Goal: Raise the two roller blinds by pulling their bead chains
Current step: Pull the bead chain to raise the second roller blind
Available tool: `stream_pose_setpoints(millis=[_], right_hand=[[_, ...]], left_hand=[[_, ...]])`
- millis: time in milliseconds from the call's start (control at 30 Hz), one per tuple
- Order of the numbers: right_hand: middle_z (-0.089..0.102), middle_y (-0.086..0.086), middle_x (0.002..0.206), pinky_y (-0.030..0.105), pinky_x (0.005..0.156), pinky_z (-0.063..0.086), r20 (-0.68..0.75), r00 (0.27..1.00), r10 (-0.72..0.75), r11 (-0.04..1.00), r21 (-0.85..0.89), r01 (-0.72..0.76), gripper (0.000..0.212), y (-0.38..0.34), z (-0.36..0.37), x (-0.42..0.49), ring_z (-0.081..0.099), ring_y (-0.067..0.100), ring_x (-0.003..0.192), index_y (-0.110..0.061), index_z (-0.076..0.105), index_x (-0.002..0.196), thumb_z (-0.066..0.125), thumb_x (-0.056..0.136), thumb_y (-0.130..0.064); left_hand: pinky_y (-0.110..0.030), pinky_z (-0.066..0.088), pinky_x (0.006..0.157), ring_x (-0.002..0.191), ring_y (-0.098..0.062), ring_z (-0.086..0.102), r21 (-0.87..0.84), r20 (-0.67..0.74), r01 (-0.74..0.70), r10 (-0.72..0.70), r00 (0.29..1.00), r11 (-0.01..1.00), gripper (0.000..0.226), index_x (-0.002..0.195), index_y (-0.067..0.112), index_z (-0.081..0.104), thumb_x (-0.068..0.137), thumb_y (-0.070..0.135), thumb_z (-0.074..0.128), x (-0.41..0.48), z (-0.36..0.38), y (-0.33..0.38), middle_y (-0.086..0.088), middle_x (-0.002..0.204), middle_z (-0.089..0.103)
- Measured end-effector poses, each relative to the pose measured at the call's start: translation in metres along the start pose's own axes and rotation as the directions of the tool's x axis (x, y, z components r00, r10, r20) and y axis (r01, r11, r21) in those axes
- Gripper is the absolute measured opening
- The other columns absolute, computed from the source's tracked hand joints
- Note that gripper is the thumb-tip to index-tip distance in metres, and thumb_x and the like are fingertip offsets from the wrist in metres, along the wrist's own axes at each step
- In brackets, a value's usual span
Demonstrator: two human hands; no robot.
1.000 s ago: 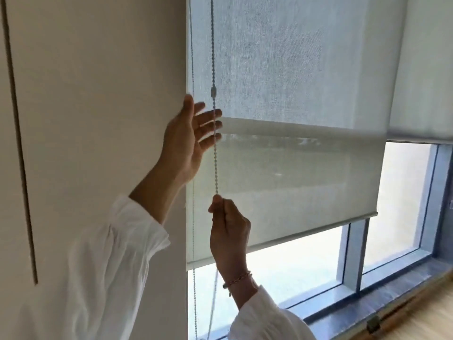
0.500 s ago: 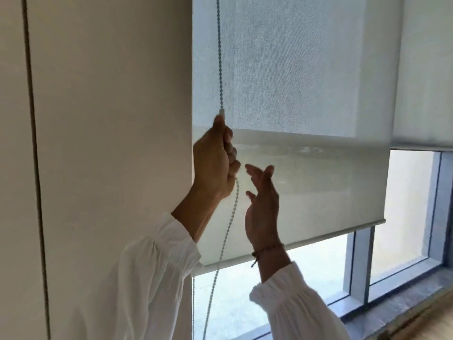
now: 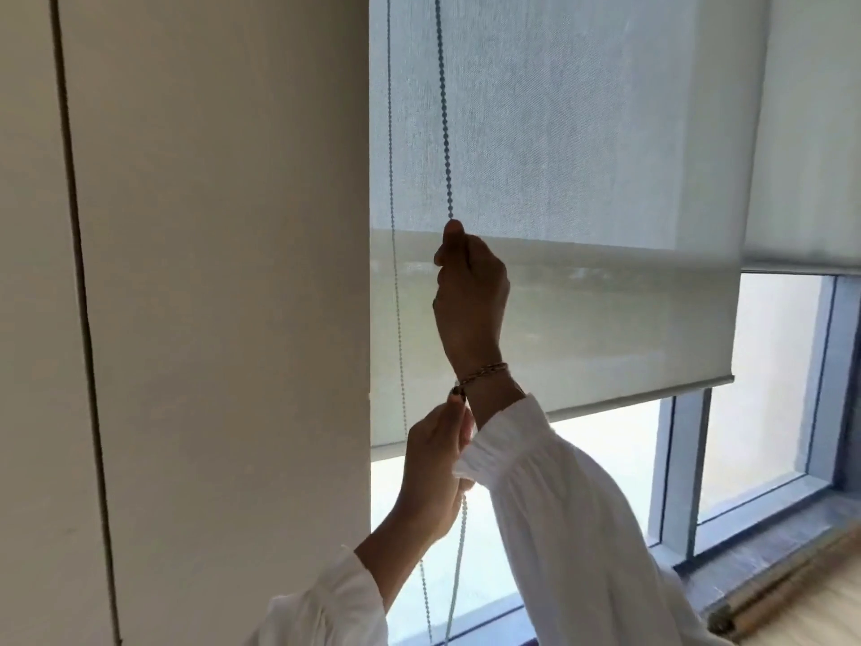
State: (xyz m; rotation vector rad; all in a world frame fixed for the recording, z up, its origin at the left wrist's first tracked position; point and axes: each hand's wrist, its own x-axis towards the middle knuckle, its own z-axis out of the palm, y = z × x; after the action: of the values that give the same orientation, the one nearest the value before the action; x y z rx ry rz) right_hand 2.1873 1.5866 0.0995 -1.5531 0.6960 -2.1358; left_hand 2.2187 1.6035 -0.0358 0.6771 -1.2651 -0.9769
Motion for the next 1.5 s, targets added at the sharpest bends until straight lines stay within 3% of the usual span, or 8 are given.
stream_pose_setpoints(millis=[133, 300, 600, 733, 900, 1067, 1333, 1500], right_hand=[[0.045, -0.016, 0.038, 0.011, 0.046, 0.028, -0.072, 0.977, -0.202, 0.979, -0.008, 0.202, 0.040, 0.000, -0.011, -0.008, 0.038, 0.000, 0.038, -0.020, 0.044, 0.054, 0.046, 0.094, -0.017], [0.042, -0.017, 0.048, 0.009, 0.041, 0.027, -0.077, 0.953, -0.292, 0.950, -0.136, 0.280, 0.029, 0.025, -0.025, -0.042, 0.042, 0.001, 0.037, -0.016, 0.051, 0.063, 0.046, 0.091, -0.019], [0.031, -0.016, 0.046, 0.012, 0.039, 0.020, -0.053, 0.928, -0.369, 0.917, -0.183, 0.354, 0.046, 0.065, -0.052, -0.083, 0.025, 0.004, 0.036, -0.006, 0.046, 0.059, 0.042, 0.092, -0.037], [0.035, -0.002, 0.043, 0.008, 0.040, 0.019, -0.016, 0.910, -0.414, 0.892, -0.204, 0.403, 0.054, 0.061, -0.049, -0.087, 0.029, 0.011, 0.037, -0.003, 0.045, 0.057, 0.036, 0.093, -0.042], [0.036, 0.002, 0.042, 0.010, 0.040, 0.020, -0.004, 0.909, -0.416, 0.891, -0.204, 0.407, 0.054, 0.061, -0.050, -0.087, 0.027, 0.008, 0.037, -0.002, 0.045, 0.057, 0.037, 0.093, -0.041], [0.038, 0.007, 0.041, 0.013, 0.040, 0.020, 0.000, 0.905, -0.426, 0.881, -0.230, 0.415, 0.051, 0.066, -0.053, -0.092, 0.029, 0.012, 0.039, -0.001, 0.044, 0.057, 0.038, 0.094, -0.037], [0.049, -0.006, 0.052, 0.033, 0.060, 0.039, 0.088, 0.968, 0.236, 0.926, 0.282, -0.251, 0.034, 0.106, -0.058, -0.107, 0.044, 0.014, 0.053, -0.014, 0.053, 0.064, 0.045, 0.080, -0.043], [0.063, 0.003, 0.078, 0.031, 0.076, 0.048, 0.214, 0.931, 0.295, 0.801, 0.476, -0.363, 0.026, 0.070, -0.049, -0.042, 0.060, 0.018, 0.078, -0.009, 0.055, 0.098, 0.041, 0.092, -0.029]], left_hand=[[-0.028, 0.041, 0.064, 0.074, -0.019, 0.051, -0.166, -0.009, 0.140, -0.143, 0.990, 0.976, 0.043, 0.092, 0.012, 0.060, 0.091, 0.047, 0.035, 0.012, -0.004, 0.011, -0.007, 0.077, 0.058], [-0.038, 0.037, 0.104, 0.122, -0.025, 0.051, -0.192, 0.017, 0.065, -0.063, 0.998, 0.979, 0.061, 0.127, 0.015, 0.049, 0.092, 0.055, 0.018, 0.033, -0.012, 0.052, -0.014, 0.133, 0.054], [-0.020, 0.031, 0.048, 0.053, -0.007, 0.041, -0.097, 0.067, -0.108, 0.115, 0.991, 0.989, 0.054, 0.081, 0.014, 0.065, 0.093, 0.052, 0.029, 0.055, 0.007, 0.133, 0.004, 0.060, 0.048], [-0.021, 0.039, 0.062, 0.069, -0.009, 0.050, 0.388, -0.123, -0.342, 0.416, 0.901, 0.856, 0.037, 0.094, 0.015, 0.056, 0.092, 0.048, 0.038, 0.062, 0.025, 0.132, 0.008, 0.074, 0.051], [-0.017, 0.033, 0.041, 0.047, -0.004, 0.045, -0.140, 0.019, -0.136, 0.140, 0.990, 0.981, 0.034, 0.080, 0.014, 0.058, 0.097, 0.033, 0.036, 0.065, 0.036, 0.163, 0.005, 0.061, 0.054], [-0.017, 0.014, 0.027, 0.028, -0.003, 0.019, -0.185, 0.006, -0.117, 0.120, 0.993, 0.976, 0.044, 0.056, 0.021, 0.044, 0.097, 0.037, 0.036, 0.062, 0.041, 0.153, 0.011, 0.032, 0.029], [-0.012, 0.015, 0.029, 0.027, -0.002, 0.022, -0.159, -0.053, -0.136, 0.130, 0.990, 0.978, 0.043, 0.055, 0.019, 0.044, 0.093, 0.040, 0.042, 0.034, 0.020, 0.094, 0.009, 0.033, 0.032], [-0.015, 0.015, 0.034, 0.029, -0.004, 0.022, -0.098, -0.084, -0.137, 0.129, 0.988, 0.986, 0.043, 0.052, 0.019, 0.046, 0.092, 0.034, 0.044, 0.022, 0.006, 0.056, 0.009, 0.036, 0.029]])
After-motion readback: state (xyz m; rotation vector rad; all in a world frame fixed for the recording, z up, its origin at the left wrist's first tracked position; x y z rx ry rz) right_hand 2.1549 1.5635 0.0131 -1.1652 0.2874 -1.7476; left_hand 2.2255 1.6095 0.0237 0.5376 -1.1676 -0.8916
